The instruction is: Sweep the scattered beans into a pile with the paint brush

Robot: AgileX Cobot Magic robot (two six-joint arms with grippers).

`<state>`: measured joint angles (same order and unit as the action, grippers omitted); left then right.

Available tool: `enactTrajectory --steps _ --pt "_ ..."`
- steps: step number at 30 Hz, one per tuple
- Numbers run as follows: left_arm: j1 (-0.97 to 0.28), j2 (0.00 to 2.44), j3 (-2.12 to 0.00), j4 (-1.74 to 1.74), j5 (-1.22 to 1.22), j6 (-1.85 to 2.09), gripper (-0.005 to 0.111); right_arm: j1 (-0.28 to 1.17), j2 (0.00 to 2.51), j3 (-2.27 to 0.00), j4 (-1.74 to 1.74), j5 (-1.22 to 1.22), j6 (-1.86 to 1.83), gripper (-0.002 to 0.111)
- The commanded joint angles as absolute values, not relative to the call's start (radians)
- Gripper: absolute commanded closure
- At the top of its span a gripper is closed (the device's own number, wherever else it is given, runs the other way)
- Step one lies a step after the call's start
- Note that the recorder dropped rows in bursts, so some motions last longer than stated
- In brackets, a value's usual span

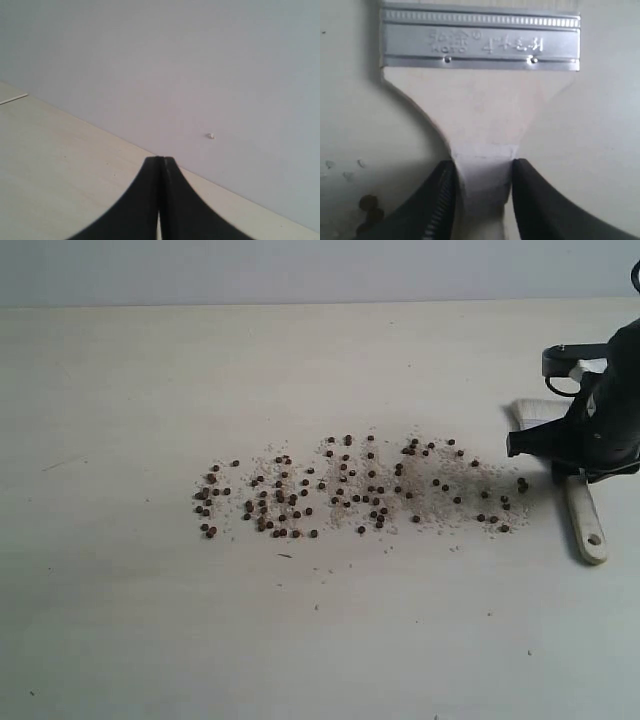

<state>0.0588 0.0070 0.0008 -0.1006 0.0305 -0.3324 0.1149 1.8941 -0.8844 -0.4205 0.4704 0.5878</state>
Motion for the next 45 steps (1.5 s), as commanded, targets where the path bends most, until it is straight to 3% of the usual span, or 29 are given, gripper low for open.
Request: enactTrajectory --steps 1,7,10,12,15,45 --pt "0.061 0.003 0.0 -0.108 0.031 -0.334 0.107 0.116 1.934 -0.867 -0.42 0.513 0.559 0.108" --pt "0.061 0.003 0.0 -0.108 0.031 -0.334 0.107 0.116 1.934 -0.867 -0.424 0.532 0.565 0.107" --pt "0.061 0.003 0.0 -0.108 0.031 -0.334 0.107 0.116 1.934 -0.867 -0.424 0.534 0.575 0.094" --pt "0.061 0.003 0.0 -0.108 0.031 -0.334 0.107 0.116 1.934 -0.867 -0.422 0.558 0.579 0.08" --pt "0.061 0.003 0.0 -0.108 0.031 -0.334 0.107 0.116 1.934 -0.867 -0.425 0.577 0.577 0.071" --pt "0.061 0.003 0.0 -0.108 0.031 -0.334 0.107 0.116 1.934 -0.865 -0.383 0.464 0.457 0.067"
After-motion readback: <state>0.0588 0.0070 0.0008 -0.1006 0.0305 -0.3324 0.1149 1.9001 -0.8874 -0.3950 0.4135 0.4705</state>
